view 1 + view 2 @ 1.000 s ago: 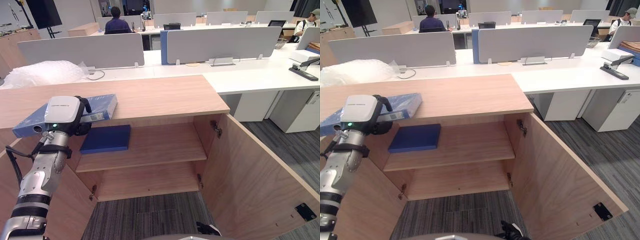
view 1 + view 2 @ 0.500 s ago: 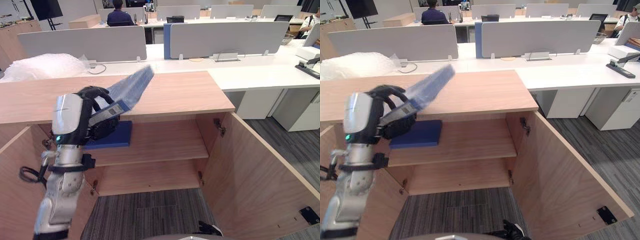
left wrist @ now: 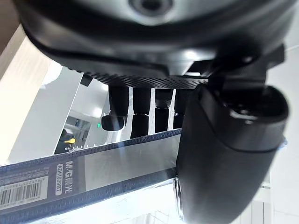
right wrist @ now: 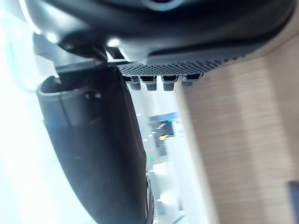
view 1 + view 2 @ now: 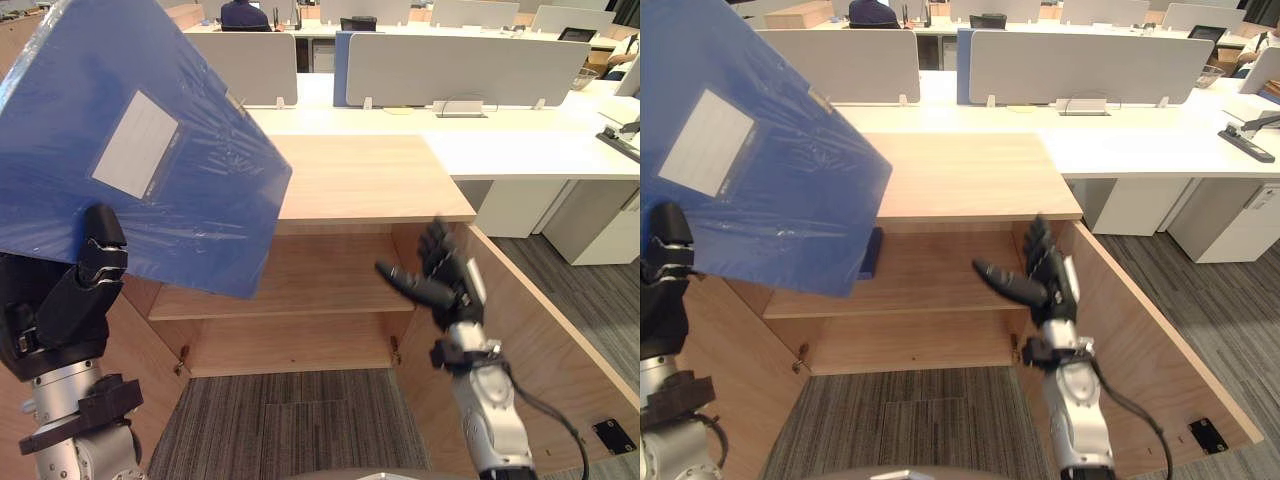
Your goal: Walk over to the cabinet, pick up the folder, carry it to the office cabinet, place the folder inside the office cabinet, then close the office cabinet door
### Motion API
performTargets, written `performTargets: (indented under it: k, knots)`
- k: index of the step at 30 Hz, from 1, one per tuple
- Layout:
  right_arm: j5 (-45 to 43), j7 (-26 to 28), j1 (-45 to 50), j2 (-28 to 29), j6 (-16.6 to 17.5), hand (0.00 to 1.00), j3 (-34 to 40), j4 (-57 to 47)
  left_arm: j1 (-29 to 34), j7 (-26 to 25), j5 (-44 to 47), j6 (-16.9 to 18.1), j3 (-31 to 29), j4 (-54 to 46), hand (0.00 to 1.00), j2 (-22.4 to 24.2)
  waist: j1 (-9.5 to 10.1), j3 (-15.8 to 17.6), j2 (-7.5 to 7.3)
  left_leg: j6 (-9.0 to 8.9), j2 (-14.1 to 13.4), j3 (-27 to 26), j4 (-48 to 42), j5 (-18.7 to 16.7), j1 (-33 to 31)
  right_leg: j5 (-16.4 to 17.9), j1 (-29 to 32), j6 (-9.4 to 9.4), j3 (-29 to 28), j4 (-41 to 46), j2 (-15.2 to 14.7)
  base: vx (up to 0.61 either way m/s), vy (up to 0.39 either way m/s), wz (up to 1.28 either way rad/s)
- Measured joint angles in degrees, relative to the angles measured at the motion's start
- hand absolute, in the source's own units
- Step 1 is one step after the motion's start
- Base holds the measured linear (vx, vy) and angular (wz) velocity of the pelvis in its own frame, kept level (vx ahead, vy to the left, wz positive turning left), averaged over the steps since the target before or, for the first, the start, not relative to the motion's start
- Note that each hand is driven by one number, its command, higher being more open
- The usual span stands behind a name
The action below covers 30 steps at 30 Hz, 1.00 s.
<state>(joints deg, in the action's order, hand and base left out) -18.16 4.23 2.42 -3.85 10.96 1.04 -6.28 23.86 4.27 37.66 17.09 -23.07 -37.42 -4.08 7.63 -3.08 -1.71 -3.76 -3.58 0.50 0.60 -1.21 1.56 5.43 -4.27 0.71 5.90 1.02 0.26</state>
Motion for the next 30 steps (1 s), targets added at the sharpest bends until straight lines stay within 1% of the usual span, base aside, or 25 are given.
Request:
performTargets:
  k: [3, 5, 6, 8, 10, 12, 13, 15, 17, 18, 20, 21, 23, 24, 26, 27, 28, 30]
  knots:
    - [-0.16, -0.29, -7.37, -1.95, 1.25, 1.00, -0.62, -2.99, -0.50, 2.54, 0.97, -0.03, 2.64, -0.61, 0.00, 0.09, -0.21, 0.04, 0.06, 0.14, 0.05, 0.04, -0.26, -0.10, -0.02, 0.07, 0.01, -0.11, 0.03, 0.39, -0.09, 0.00, 0.000, 0.00]
    - [-0.65, -0.24, -11.92, -3.26, 1.80, 1.00, -2.40, -3.19, -0.60, 3.88, 1.24, -0.04, 4.17, -0.61, 0.00, 0.06, -0.20, 0.09, 0.16, 0.15, 0.04, 0.09, -0.45, -0.10, -0.02, 0.09, 0.02, -0.13, 0.07, 0.63, -0.08, -0.02, 0.003, 0.01]
    - [-3.37, 0.29, -15.26, -4.29, 1.80, 1.00, -4.50, -3.19, -0.57, 4.94, 1.22, -0.17, 5.13, -0.60, 0.00, 0.04, -0.17, 0.17, 0.27, 0.15, 0.01, 0.14, -0.58, -0.11, -0.05, 0.10, 0.05, -0.14, 0.13, 0.79, -0.06, -0.04, 0.003, 0.01]
    - [-5.34, 0.78, -17.58, -5.12, 1.80, 1.00, -6.41, -3.14, -0.58, 5.39, 1.22, -0.19, 6.09, -0.60, 0.00, -0.09, -0.06, 0.20, 0.33, 0.15, 0.00, 0.20, -0.67, -0.11, -0.07, 0.11, 0.05, -0.13, 0.19, 0.90, -0.05, -0.02, 0.002, 0.01]
    - [-10.10, 2.39, -21.53, -6.73, 1.69, 1.00, -9.79, -2.72, -0.57, 6.68, 1.24, -0.37, 7.25, -0.47, 0.00, -0.29, 0.01, 0.25, 0.41, 0.15, -0.01, 0.22, -0.76, -0.10, -0.09, 0.13, 0.12, -0.12, 0.20, 1.08, -0.05, -0.03, 0.008, 0.00]
    - [-15.66, 4.76, -26.89, -9.33, 1.49, 1.00, -14.01, -0.51, -0.55, 7.96, 1.62, -0.59, 8.82, 0.35, 0.00, -1.95, 0.08, 0.23, 0.44, 0.15, 0.00, 0.21, -0.83, -0.10, -0.06, 0.13, 0.13, -0.12, 0.20, 1.20, -0.06, 0.00, 0.000, 0.00]
    - [-16.60, 5.04, -28.30, -10.05, 1.41, 1.00, -14.87, 0.26, -0.54, 8.40, 2.21, -0.65, 9.33, 0.67, 0.00, -2.51, 0.09, 0.23, 0.44, 0.15, 0.00, 0.21, -0.83, -0.09, -0.06, 0.13, 0.14, -0.12, 0.19, 1.20, -0.06, 0.00, 0.000, 0.00]
    - [-20.78, 6.00, -32.37, -12.54, 1.19, 1.00, -16.97, 3.32, -0.52, 8.47, 3.09, -0.90, 9.55, 1.92, 0.00, -3.21, 0.10, 0.21, 0.44, 0.14, 0.00, 0.19, -0.83, -0.08, -0.05, 0.13, 0.15, -0.12, 0.18, 1.24, -0.07, 0.00, 0.000, 0.00]
    - [-25.39, 7.07, -36.64, -17.57, 0.40, 1.00, -20.55, 5.99, -0.14, 8.48, 4.18, -0.97, 9.61, 3.40, 0.00, -4.81, 0.34, 0.20, 0.42, 0.13, 0.01, 0.19, -0.80, -0.07, -0.05, 0.12, 0.17, -0.11, 0.18, 1.23, -0.07, 0.00, 0.000, 0.00]
    - [-26.08, 7.24, -37.62, -18.88, 0.09, 1.00, -21.40, 6.35, -0.03, 8.48, 4.43, -0.97, 9.70, 3.63, 0.00, -5.30, 0.40, 0.20, 0.42, 0.13, 0.01, 0.19, -0.79, -0.07, -0.06, 0.12, 0.18, -0.11, 0.19, 1.23, -0.07, 0.00, 0.000, 0.00]
    - [-27.28, 8.20, -41.21, -23.28, -0.68, 1.00, -24.47, 8.22, 0.18, 8.47, 4.52, -0.99, 9.99, 4.00, 0.00, -7.04, 0.50, 0.19, 0.42, 0.13, 0.01, 0.19, -0.76, -0.07, -0.06, 0.12, 0.18, -0.11, 0.19, 1.21, -0.06, 0.00, 0.000, 0.00]
    - [-27.56, 8.37, -42.01, -24.36, -0.87, 1.00, -25.21, 8.60, 0.19, 8.47, 4.61, -0.99, 10.09, 4.00, 0.00, -7.57, 0.50, 0.19, 0.44, 0.12, 0.01, 0.19, -0.76, -0.07, -0.06, 0.12, 0.18, -0.11, 0.19, 1.20, -0.06, 0.00, 0.000, 0.00]
    - [-29.88, 9.30, -44.88, -28.84, -1.06, 1.00, -28.20, 9.98, 0.32, 8.54, 5.33, -0.98, 10.91, 4.01, 0.00, -11.01, 0.54, 0.15, 0.49, 0.12, 0.00, 0.20, -0.74, -0.07, -0.06, 0.12, 0.18, -0.11, 0.19, 1.20, -0.06, 0.00, 0.000, 0.00]
    - [-30.10, 9.48, -45.64, -29.95, -1.16, 1.00, -28.99, 10.30, 0.33, 8.57, 5.75, -0.98, 11.26, 4.01, 0.00, -12.21, 0.53, 0.12, 0.54, 0.12, 0.00, 0.20, -0.74, -0.06, -0.06, 0.12, 0.17, -0.11, 0.19, 1.20, -0.06, 0.00, 0.000, 0.00]
    - [-31.62, 10.92, -47.58, -34.44, -1.44, 1.00, -31.94, 10.83, 0.34, 8.83, 7.15, -0.99, 11.43, 4.01, 0.00, -16.85, 0.41, 0.03, 0.68, 0.11, 0.00, 0.19, -0.73, -0.06, -0.01, 0.12, 0.14, -0.10, 0.19, 1.20, -0.06, 0.00, 0.000, 0.00]
    - [-31.62, 11.35, -48.02, -35.44, -1.57, 1.00, -32.60, 10.94, 0.33, 9.08, 7.47, -1.02, 11.44, 4.02, 0.00, -18.30, 0.39, 0.02, 0.70, 0.10, 0.00, 0.19, -0.73, -0.05, 0.00, 0.12, 0.14, -0.10, 0.19, 1.20, -0.06, 0.00, 0.000, 0.00]
    - [-31.61, 12.10, -49.05, -37.74, -1.81, 1.00, -34.31, 11.16, 0.33, 9.91, 8.19, -1.08, 11.45, 4.02, 0.00, -21.64, 0.34, -0.04, 0.78, 0.08, -0.01, 0.19, -0.72, -0.04, 0.01, 0.12, 0.14, -0.10, 0.18, 1.20, -0.06, 0.00, 0.000, 0.00]
    - [-31.65, 13.86, -50.39, -41.29, -2.07, 1.00, -36.86, 11.37, 0.31, 12.11, 9.98, -1.42, 11.48, 4.09, 0.00, -25.91, 0.35, -0.27, 1.09, 0.08, 0.01, 0.15, -0.66, -0.04, 0.09, 0.11, 0.10, -0.10, 0.15, 1.21, -0.08, 0.00, 0.000, 0.00]
